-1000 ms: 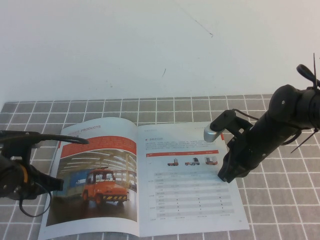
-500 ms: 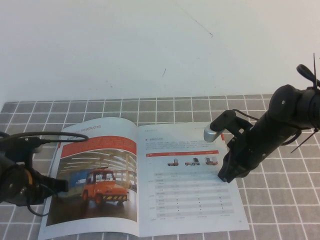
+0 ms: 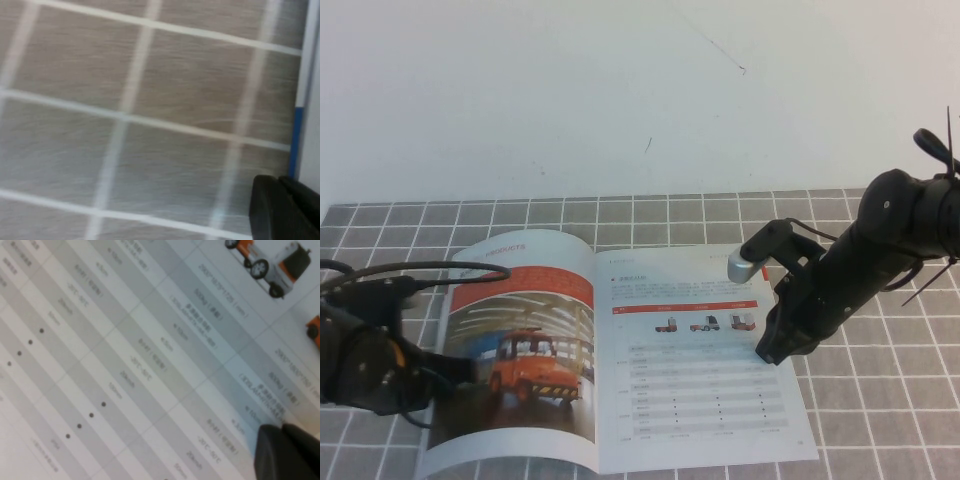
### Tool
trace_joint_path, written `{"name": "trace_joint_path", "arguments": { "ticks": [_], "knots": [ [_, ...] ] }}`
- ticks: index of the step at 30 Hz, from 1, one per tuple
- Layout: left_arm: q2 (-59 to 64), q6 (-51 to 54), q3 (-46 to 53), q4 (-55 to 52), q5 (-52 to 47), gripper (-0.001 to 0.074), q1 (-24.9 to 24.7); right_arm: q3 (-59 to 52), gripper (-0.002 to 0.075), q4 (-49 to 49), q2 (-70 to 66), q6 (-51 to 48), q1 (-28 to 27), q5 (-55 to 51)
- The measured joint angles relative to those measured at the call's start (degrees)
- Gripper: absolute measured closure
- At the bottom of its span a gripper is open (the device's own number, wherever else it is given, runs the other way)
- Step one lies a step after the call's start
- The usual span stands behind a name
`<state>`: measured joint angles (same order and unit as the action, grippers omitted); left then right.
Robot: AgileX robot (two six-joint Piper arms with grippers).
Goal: Close book
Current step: 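Close the open booklet and leave it lying on the table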
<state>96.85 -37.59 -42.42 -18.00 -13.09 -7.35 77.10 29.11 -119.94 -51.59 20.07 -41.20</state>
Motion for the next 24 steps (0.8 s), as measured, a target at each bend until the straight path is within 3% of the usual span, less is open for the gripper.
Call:
{"name": "trace_joint_path", "arguments": {
  "ticks": [16,24],
  "knots": [
    [-4.3,1.9,0.0,8.9,10.0,0.0739,-20.3,0.0,0.0729,4.6,-0.4,0.0,-0.1,0.0],
    [-12.6,1.9,0.2,8.3,15.1,0.0739,-24.3,0.0,0.0729,6.0,0.2,0.3,0.0,1.7]
  ]
}}
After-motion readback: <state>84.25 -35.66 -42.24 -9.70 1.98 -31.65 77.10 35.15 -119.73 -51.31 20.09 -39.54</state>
